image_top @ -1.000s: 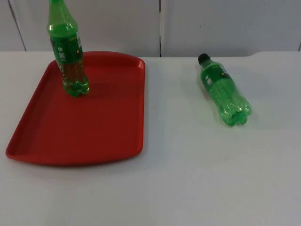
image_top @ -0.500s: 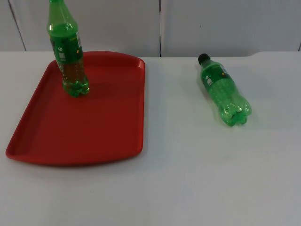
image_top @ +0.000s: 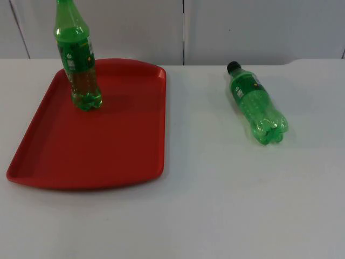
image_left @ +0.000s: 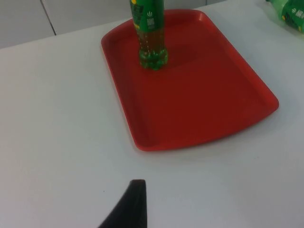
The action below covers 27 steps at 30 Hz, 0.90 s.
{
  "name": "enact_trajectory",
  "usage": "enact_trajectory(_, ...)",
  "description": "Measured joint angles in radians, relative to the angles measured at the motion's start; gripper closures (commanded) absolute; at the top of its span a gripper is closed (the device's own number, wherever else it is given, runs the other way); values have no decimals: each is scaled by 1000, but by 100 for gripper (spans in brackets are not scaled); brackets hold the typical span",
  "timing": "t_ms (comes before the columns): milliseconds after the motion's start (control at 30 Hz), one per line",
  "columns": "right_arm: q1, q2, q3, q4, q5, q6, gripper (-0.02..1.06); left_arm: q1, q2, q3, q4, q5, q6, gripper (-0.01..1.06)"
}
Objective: Place the bottle upright on the tray.
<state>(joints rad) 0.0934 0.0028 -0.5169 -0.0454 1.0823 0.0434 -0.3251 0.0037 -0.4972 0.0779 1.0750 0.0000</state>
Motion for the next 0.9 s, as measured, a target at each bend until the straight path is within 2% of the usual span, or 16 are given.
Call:
enact_trajectory(200, 0, 58, -49, 0, 0, -2, 0, 0, 0, 0, 0, 0, 0, 0)
enact_trajectory(367, 0, 197, -105, 0, -12, -2, 0, 0, 0, 0, 0, 0, 0, 0)
enact_trajectory(633, 0, 500, -210, 0, -105, -2, 1, 0, 0, 0, 0, 0, 0, 0)
enact_trajectory(900, 0, 780, -347, 0, -135, -2, 1, 0, 0, 0, 0, 0, 0, 0)
